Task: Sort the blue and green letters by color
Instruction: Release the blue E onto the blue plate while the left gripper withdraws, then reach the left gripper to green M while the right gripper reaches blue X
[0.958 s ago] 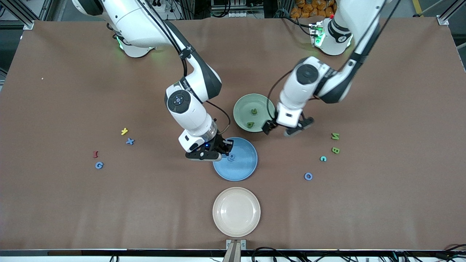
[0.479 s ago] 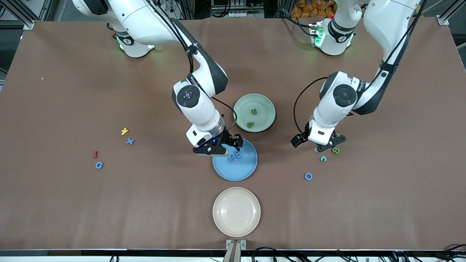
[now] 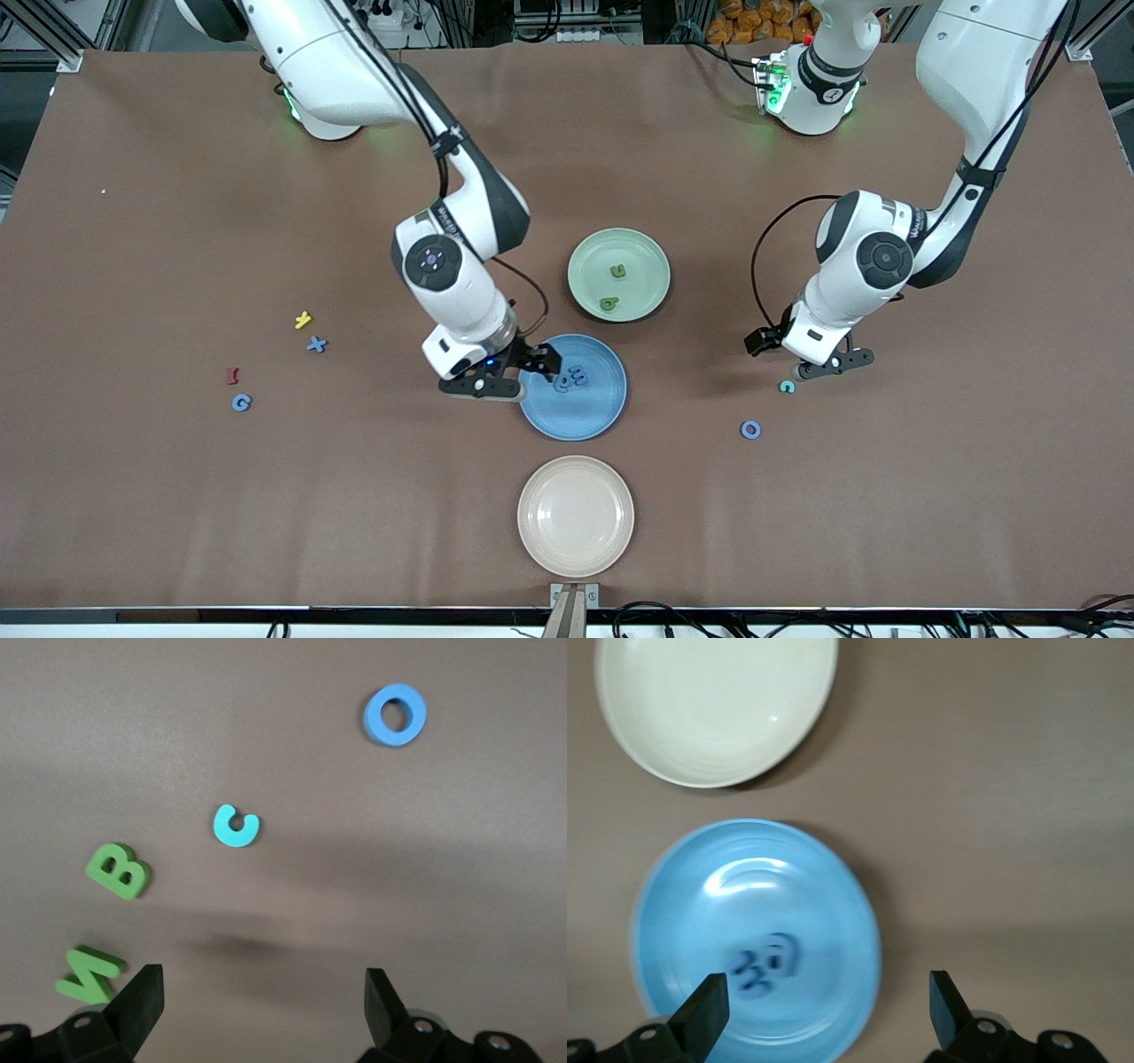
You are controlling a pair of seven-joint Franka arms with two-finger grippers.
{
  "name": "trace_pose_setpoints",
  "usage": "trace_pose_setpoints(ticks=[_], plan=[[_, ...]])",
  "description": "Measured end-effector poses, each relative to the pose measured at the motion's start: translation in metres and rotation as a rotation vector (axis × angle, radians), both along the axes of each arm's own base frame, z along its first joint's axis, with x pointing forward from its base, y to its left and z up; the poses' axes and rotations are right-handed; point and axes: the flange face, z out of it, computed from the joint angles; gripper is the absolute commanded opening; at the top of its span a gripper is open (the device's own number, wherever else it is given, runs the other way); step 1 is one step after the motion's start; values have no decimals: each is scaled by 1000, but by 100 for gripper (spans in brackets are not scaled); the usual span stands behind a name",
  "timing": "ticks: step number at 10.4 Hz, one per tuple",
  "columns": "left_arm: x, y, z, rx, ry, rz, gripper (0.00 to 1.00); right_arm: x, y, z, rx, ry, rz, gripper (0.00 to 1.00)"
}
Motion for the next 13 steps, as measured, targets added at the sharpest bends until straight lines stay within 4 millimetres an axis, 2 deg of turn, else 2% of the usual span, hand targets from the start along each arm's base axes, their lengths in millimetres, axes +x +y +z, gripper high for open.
trace_pose_setpoints(ticks=[3, 5, 8, 11, 13], plan=[[1, 34, -9, 8, 10, -165, 100, 29, -72, -12, -152, 34, 224, 100], [1, 53, -17, 28, 18, -239, 100, 48, -123, -17, -191, 54, 397, 100], [-2, 78, -40, 109, 37, -336, 100, 68, -198, -21, -215, 88, 644, 100], [-11, 86, -54, 131, 64, -368, 100, 74, -251, -12, -218, 124, 826, 100], [-20, 92, -62, 131, 85, -368, 100, 69, -283, -2, -217, 139, 892, 100]])
